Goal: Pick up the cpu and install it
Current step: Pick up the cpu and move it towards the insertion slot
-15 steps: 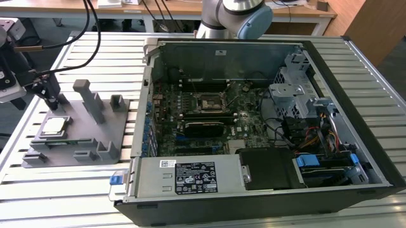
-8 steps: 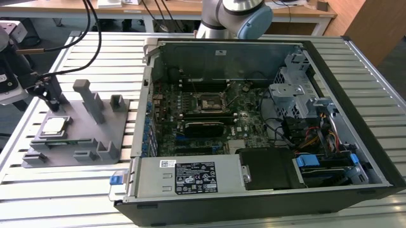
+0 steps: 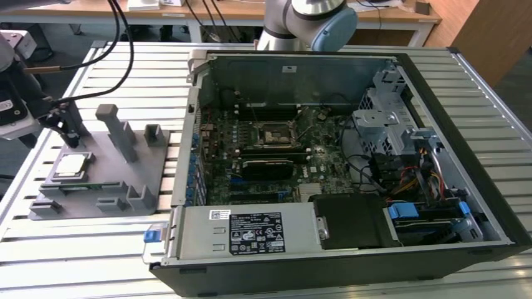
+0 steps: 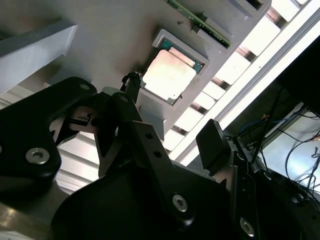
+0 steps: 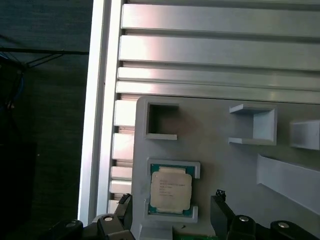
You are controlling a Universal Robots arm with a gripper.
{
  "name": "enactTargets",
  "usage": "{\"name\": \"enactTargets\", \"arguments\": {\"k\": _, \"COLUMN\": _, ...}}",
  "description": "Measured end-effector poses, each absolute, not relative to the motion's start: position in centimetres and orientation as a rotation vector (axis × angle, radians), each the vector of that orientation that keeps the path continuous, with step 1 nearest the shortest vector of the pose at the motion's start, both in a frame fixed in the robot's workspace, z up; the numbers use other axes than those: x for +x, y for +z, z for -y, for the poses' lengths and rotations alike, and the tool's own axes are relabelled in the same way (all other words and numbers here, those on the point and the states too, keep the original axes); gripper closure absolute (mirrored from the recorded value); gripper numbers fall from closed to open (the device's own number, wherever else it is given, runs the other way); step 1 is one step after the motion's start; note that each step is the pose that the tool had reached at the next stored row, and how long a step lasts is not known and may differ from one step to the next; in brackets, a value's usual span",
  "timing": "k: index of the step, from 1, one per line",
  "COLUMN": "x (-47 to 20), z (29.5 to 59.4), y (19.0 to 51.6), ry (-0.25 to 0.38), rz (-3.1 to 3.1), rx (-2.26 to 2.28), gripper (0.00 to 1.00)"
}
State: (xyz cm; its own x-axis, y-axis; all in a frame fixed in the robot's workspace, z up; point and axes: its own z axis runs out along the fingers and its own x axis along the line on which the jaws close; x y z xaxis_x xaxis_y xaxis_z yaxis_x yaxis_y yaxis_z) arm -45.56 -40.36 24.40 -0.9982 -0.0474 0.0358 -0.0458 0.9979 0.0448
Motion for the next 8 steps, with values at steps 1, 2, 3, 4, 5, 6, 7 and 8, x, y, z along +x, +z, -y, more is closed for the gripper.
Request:
{"name": "enactTargets", "arguments": {"k": 1, "x": -45.56, "z": 40.36, "y": 24.36, "ry": -0.068, "rz": 3.103, "rx": 0.079, "gripper": 0.28}}
{"name": "enactTargets", "arguments": {"k": 2, "x": -45.56, "z": 40.36, "y": 24.34, "ry": -0.068, "rz": 3.103, "rx": 0.083, "gripper": 0.28}}
{"name": "enactTargets", "arguments": {"k": 3, "x": -45.56, "z": 40.37, "y": 24.32, "ry": -0.068, "rz": 3.102, "rx": 0.086, "gripper": 0.28}}
{"name": "enactTargets", "arguments": {"k": 4, "x": -45.56, "z": 40.36, "y": 24.3, "ry": -0.068, "rz": 3.102, "rx": 0.086, "gripper": 0.28}}
{"name": "enactTargets", "arguments": {"k": 5, "x": -45.56, "z": 40.36, "y": 24.28, "ry": -0.068, "rz": 3.103, "rx": 0.087, "gripper": 0.28}}
{"name": "enactTargets", "arguments": {"k": 6, "x": -45.56, "z": 40.36, "y": 24.26, "ry": -0.068, "rz": 3.103, "rx": 0.087, "gripper": 0.28}}
{"name": "enactTargets", "arguments": {"k": 7, "x": -45.56, "z": 40.36, "y": 24.24, "ry": -0.068, "rz": 3.102, "rx": 0.088, "gripper": 0.28}}
{"name": "enactTargets", "arguments": {"k": 8, "x": -45.56, "z": 40.36, "y": 24.22, "ry": -0.068, "rz": 3.102, "rx": 0.088, "gripper": 0.28}}
